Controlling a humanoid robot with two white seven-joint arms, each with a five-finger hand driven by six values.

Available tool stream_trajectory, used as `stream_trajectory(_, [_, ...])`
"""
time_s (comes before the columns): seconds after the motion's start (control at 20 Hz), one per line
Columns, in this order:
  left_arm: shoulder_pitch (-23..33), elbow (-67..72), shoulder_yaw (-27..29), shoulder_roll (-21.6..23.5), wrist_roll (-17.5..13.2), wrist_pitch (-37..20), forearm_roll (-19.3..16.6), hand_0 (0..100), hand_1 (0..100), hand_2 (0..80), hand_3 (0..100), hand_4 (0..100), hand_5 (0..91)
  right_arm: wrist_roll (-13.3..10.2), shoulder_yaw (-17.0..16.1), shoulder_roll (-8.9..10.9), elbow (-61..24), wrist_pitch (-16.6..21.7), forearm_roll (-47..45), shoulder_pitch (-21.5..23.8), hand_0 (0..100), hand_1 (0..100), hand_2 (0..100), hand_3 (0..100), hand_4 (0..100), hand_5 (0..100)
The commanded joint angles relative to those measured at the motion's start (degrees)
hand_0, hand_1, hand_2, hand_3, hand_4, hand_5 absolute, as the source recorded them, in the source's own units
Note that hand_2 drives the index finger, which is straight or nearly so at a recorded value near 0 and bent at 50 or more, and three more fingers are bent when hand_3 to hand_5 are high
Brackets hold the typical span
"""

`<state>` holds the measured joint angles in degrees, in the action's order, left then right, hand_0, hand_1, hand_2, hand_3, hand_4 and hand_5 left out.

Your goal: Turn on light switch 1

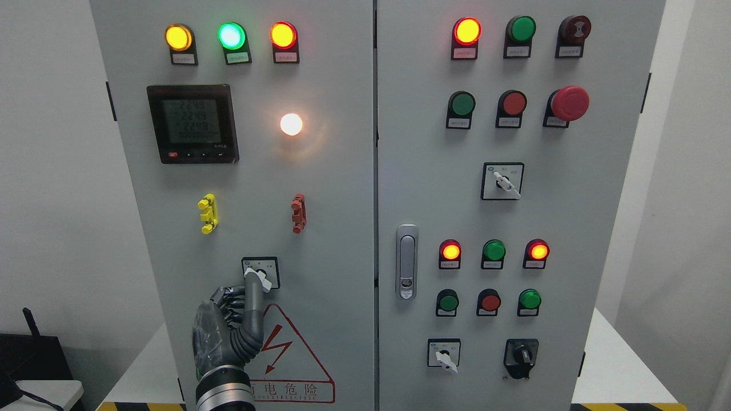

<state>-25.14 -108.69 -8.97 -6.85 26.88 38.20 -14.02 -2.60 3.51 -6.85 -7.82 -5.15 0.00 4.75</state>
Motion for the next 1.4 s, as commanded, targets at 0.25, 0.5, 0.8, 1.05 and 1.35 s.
stream_trajectory(0.25, [6.94, -1.61, -0.35, 0.00, -0.86, -7.70, 0.05, 36, 21, 51.8, 75, 85, 82.0, 0.05, 0.00, 0.00, 0.00, -0.04, -1.05, 0.00, 12, 39, 0, 0, 0, 0])
stream_trajectory(0.5, [12.82, -2.23, 0.00, 0.26, -2.44, -16.21, -0.04, 36, 20, 52.3, 75, 86, 82.1, 0.05, 0.00, 0.00, 0.00, -0.04, -0.97, 0.00, 12, 39, 0, 0, 0, 0])
stream_trajectory(0.8, [24.60, -0.92, 5.52, 1.14, -10.43, -33.17, 3.29, 37, 15, 50.9, 77, 86, 82.9, 0.05, 0.00, 0.00, 0.00, -0.04, -1.05, 0.00, 12, 39, 0, 0, 0, 0])
stream_trajectory(1.05, [34.53, 7.06, 13.16, 3.07, -18.59, -48.02, 8.92, 32, 8, 48.5, 75, 83, 63.6, 0.05, 0.00, 0.00, 0.00, -0.04, -0.97, 0.00, 12, 39, 0, 0, 0, 0])
stream_trajectory(1.35, [42.71, 22.88, 21.79, 5.00, -22.31, -62.09, 11.55, 28, 0, 43.5, 70, 79, 55.8, 0.05, 0.00, 0.00, 0.00, -0.04, -1.05, 0.00, 12, 39, 0, 0, 0, 0])
